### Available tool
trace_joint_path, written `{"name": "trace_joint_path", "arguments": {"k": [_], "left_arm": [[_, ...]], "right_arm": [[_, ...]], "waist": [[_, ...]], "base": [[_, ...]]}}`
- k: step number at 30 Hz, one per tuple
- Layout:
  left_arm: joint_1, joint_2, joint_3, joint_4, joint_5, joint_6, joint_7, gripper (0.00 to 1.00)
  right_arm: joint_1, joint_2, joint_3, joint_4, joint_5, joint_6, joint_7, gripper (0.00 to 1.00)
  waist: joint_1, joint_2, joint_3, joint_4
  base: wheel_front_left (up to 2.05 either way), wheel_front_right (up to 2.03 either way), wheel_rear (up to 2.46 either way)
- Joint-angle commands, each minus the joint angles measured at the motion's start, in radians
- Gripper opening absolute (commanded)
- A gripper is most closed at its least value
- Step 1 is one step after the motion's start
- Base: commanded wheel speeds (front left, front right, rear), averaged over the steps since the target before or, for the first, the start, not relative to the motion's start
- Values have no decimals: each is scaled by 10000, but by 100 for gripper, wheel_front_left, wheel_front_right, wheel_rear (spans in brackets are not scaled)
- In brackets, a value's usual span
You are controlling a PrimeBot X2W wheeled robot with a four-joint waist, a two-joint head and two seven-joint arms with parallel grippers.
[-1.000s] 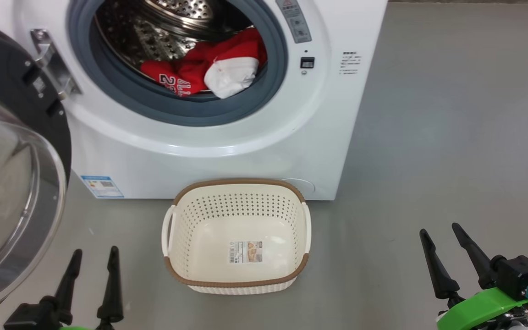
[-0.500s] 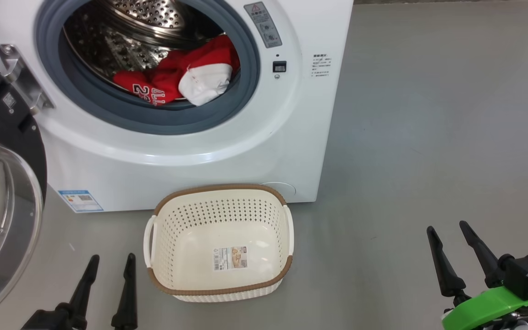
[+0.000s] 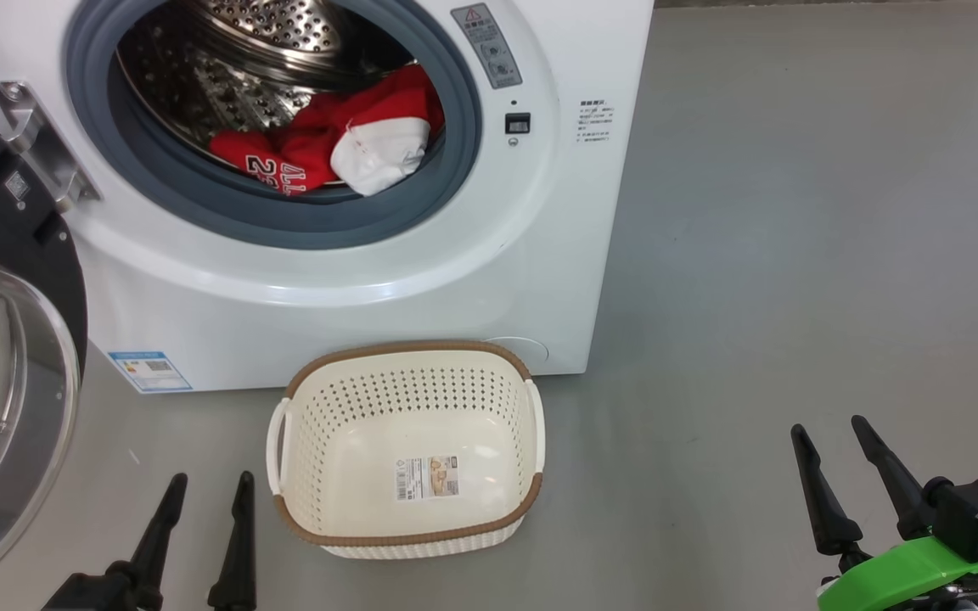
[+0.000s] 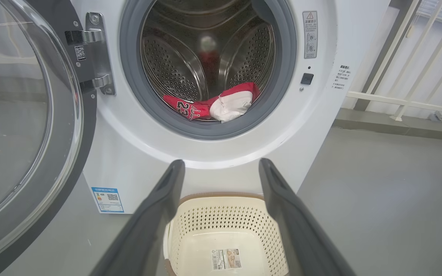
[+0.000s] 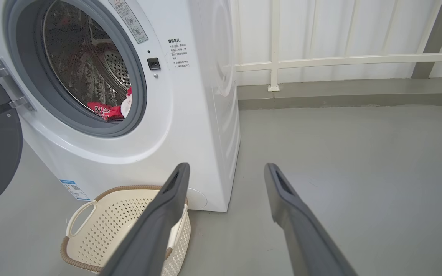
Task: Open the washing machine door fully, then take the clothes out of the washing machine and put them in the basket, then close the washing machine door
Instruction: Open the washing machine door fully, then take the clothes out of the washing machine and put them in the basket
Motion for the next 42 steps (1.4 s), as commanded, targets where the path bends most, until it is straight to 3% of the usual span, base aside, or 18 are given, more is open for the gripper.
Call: {"name": "trace_joint_path", "arguments": {"k": [1, 18, 42], "left_arm": [[-255, 202, 286, -238, -48, -53, -53, 100], [-468, 317, 149, -324, -63, -54, -53, 100], [-690, 372, 84, -271, -150, -54, -53, 100]], "right_arm": [[-73, -154, 177, -260, 120, 62, -94, 100], [-266, -133, 284, -230, 58, 62, -94, 100], [-316, -71, 417, -223, 48, 62, -94, 100]], "waist": [[0, -1, 3, 22], [0, -1, 186, 68], [0, -1, 200, 101]], "base": [[0, 0, 0], [4, -4, 0], [77, -77, 0]]}}
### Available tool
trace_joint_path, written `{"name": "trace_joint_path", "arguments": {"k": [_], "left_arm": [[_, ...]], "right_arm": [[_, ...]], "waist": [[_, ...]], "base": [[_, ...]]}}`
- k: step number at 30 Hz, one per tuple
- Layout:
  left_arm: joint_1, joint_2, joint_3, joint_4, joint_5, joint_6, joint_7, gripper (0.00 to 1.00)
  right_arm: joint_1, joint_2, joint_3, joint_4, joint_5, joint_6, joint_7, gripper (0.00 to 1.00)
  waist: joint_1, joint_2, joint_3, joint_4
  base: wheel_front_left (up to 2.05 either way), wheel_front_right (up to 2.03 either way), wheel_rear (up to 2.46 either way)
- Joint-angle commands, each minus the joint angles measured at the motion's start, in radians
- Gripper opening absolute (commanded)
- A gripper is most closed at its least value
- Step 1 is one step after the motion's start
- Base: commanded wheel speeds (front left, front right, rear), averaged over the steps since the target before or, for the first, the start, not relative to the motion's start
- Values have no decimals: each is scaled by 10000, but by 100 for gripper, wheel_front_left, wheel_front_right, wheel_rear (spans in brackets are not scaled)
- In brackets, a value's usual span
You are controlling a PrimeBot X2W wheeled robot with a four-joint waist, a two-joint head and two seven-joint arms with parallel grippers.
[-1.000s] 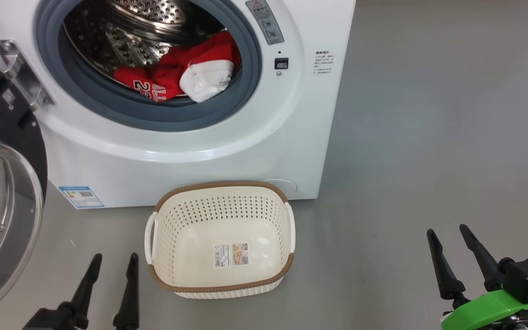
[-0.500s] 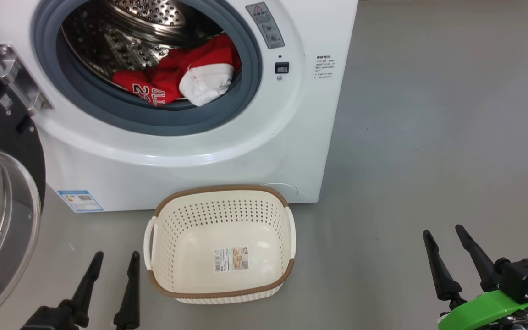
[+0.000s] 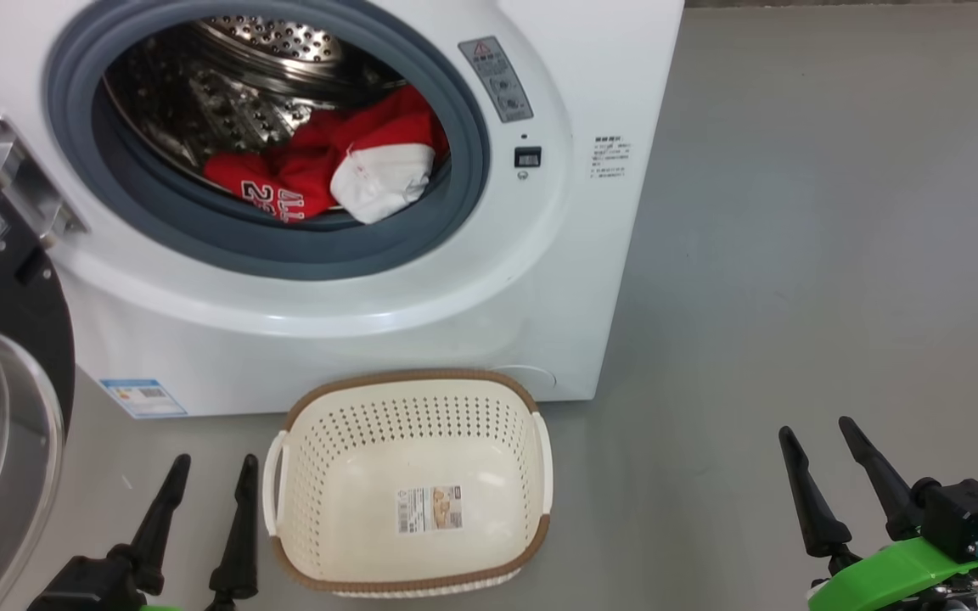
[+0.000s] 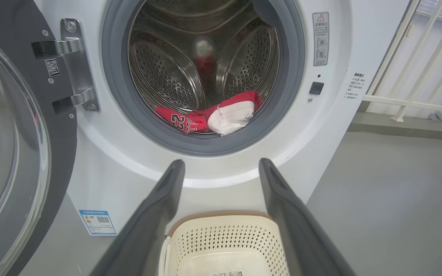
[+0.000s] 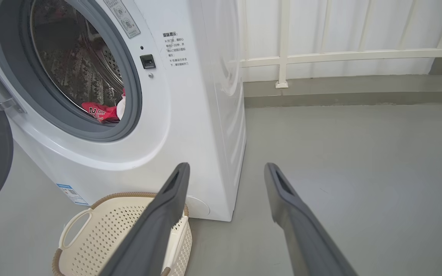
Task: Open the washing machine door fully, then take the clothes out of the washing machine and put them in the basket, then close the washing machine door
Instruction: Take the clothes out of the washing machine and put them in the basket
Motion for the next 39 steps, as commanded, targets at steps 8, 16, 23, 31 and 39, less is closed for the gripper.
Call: {"name": "trace_joint_path", "arguments": {"k": [8, 16, 23, 31, 39], "left_arm": [[-466, 163, 316, -82, 53, -54, -51, 100], [-479, 97, 311, 2, 61, -54, -51, 100], [-466, 15, 516, 111, 129, -54, -51, 100], [-643, -74, 563, 154, 118, -54, -51, 100], [-1647, 66, 211, 462, 50, -54, -51, 100]], "right_arm": [[-289, -114, 253, -216, 56, 62, -94, 100], [-285, -141, 278, -207, 61, 62, -94, 100], [-294, -161, 285, -211, 58, 62, -94, 100], [-397, -136, 294, -244, 31, 62, -94, 100], [-753, -25, 327, -337, 14, 62, -94, 100]], "waist": [[0, 0, 5, 1], [0, 0, -4, 12], [0, 0, 37, 29], [0, 0, 280, 25], [0, 0, 1095, -64]], "base": [[82, -82, 0], [10, -10, 0], [0, 0, 0], [0, 0, 0], [0, 0, 0]]}}
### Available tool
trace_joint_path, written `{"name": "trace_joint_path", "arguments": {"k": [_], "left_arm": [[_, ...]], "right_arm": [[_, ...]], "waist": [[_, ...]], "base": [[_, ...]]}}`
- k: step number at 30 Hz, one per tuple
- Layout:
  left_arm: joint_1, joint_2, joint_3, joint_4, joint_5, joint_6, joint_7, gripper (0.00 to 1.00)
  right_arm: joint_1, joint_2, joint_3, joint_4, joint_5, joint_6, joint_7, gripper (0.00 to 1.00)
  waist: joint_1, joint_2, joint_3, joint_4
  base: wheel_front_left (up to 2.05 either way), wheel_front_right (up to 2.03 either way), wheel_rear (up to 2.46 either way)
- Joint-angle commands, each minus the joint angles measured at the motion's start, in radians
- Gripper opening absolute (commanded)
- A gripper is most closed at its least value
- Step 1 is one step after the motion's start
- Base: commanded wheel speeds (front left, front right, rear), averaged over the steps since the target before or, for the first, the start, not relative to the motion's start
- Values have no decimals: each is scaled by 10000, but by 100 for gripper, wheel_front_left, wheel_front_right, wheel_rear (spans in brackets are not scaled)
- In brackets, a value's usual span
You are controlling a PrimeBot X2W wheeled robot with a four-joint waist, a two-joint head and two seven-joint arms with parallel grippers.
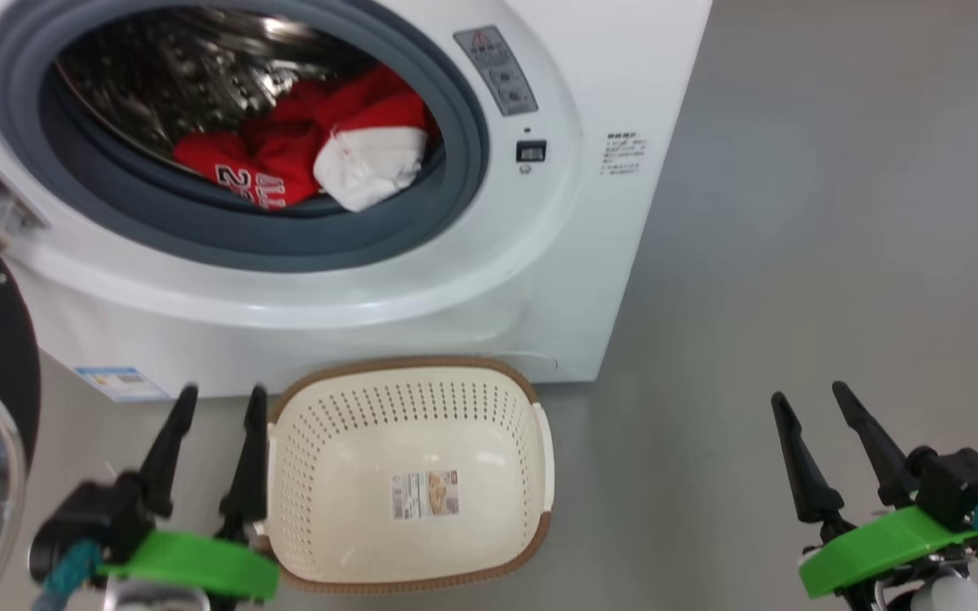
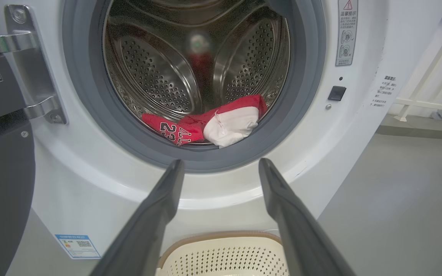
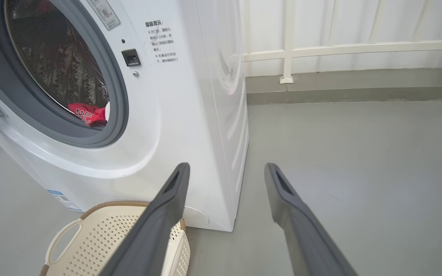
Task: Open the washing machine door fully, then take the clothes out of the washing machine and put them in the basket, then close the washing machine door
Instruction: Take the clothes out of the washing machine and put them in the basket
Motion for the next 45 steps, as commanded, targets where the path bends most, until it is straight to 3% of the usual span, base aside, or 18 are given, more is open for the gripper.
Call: {"name": "trace_joint_path", "arguments": {"k": [1, 19, 30, 45], "left_arm": [[-619, 275, 184, -96, -16, -54, -51, 100], [-5629, 1280, -1415, 3076, -435, -54, -51, 100], [-8855, 1646, -2865, 6032, -1921, -54, 320, 100], [-10969, 2210, -4210, 8015, -3248, -54, 1211, 100]], "right_arm": [[-333, -63, 253, -259, 28, 62, -94, 100], [-1737, 254, 342, -417, -5, 62, -94, 100], [-2258, 360, 391, -489, -21, 62, -94, 100], [-2567, 450, 586, -562, -20, 62, -94, 100]], "waist": [[0, 0, 470, -57], [0, 0, 2774, -594], [0, 0, 3730, -885], [0, 0, 4368, -1250]], "base": [[0, 0, 0], [0, 0, 0], [0, 0, 0], [0, 0, 0]]}}
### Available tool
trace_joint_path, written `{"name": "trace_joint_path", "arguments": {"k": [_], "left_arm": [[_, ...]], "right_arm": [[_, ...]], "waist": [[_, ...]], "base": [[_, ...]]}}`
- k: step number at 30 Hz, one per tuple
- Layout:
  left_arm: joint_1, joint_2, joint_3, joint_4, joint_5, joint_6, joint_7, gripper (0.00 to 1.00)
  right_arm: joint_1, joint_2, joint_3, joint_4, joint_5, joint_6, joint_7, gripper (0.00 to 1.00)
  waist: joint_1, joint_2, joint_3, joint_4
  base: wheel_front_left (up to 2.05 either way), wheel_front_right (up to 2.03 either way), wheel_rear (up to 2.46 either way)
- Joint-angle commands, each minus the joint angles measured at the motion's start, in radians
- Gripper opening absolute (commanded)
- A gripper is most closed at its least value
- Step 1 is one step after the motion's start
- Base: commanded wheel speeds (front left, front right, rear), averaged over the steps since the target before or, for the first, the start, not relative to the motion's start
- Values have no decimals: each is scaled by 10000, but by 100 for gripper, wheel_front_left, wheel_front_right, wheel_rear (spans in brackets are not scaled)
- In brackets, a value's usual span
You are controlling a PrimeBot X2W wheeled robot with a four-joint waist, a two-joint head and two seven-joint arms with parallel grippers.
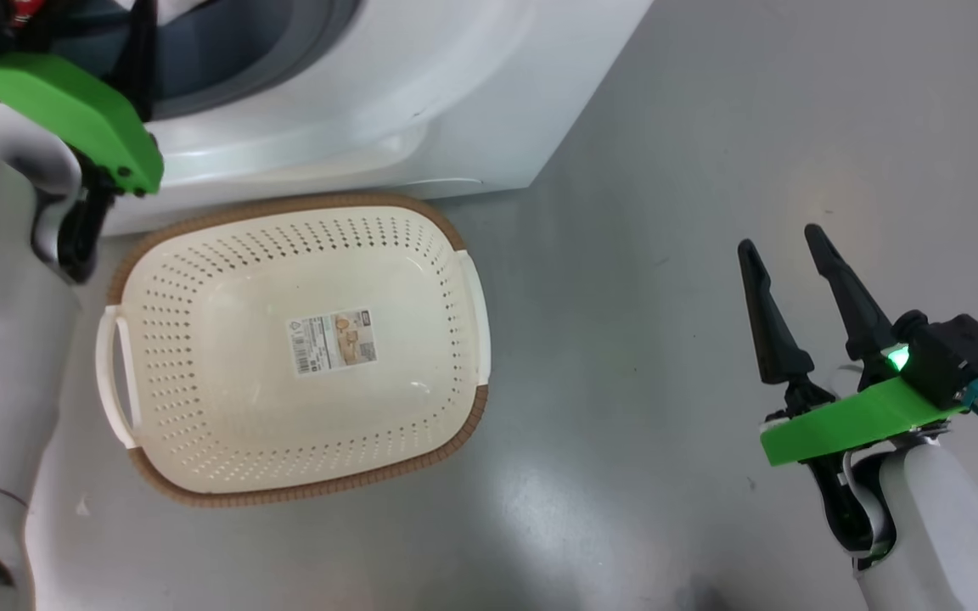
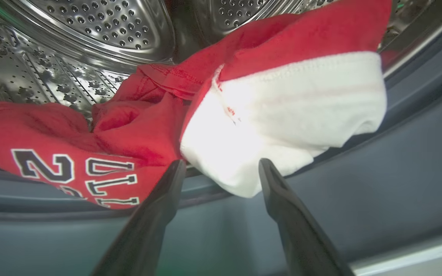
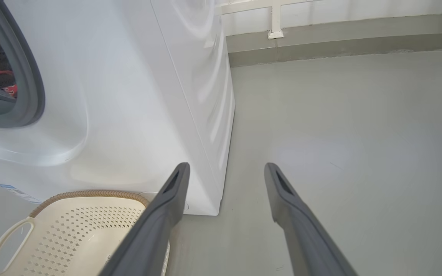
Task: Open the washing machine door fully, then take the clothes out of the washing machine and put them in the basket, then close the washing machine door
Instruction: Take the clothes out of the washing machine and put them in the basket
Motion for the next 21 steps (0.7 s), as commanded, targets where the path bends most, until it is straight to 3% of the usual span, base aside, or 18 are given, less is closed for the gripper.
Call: {"name": "trace_joint_path", "arguments": {"k": [1, 17, 18, 19, 20, 21], "left_arm": [[-202, 446, 38, -89, -110, -52, 77, 100], [-933, 821, -744, 541, -1295, -52, 259, 100], [-944, 833, -786, 562, -1356, -52, 246, 82], [-958, 848, -841, 580, -1399, -52, 225, 47], [-973, 861, -890, 588, -1444, -52, 185, 35], [-983, 863, -943, 599, -1485, -52, 149, 11]], "right_arm": [[17, 4, 232, -251, -11, 62, -63, 100], [-195, 60, 365, -267, -13, 62, -63, 100], [-189, 61, 369, -265, -11, 62, -63, 100], [-185, 62, 372, -262, -8, 62, -63, 100], [-182, 60, 372, -261, -3, 62, -63, 100], [-183, 54, 365, -257, 1, 62, -63, 100]], "waist": [[0, 0, 96, -75], [0, 0, 441, -409], [0, 0, 437, -420], [0, 0, 434, -431], [0, 0, 432, -440], [0, 0, 430, -444]], "base": [[0, 0, 0], [0, 0, 0], [0, 0, 0], [0, 0, 0], [0, 0, 0], [0, 0, 0]]}}
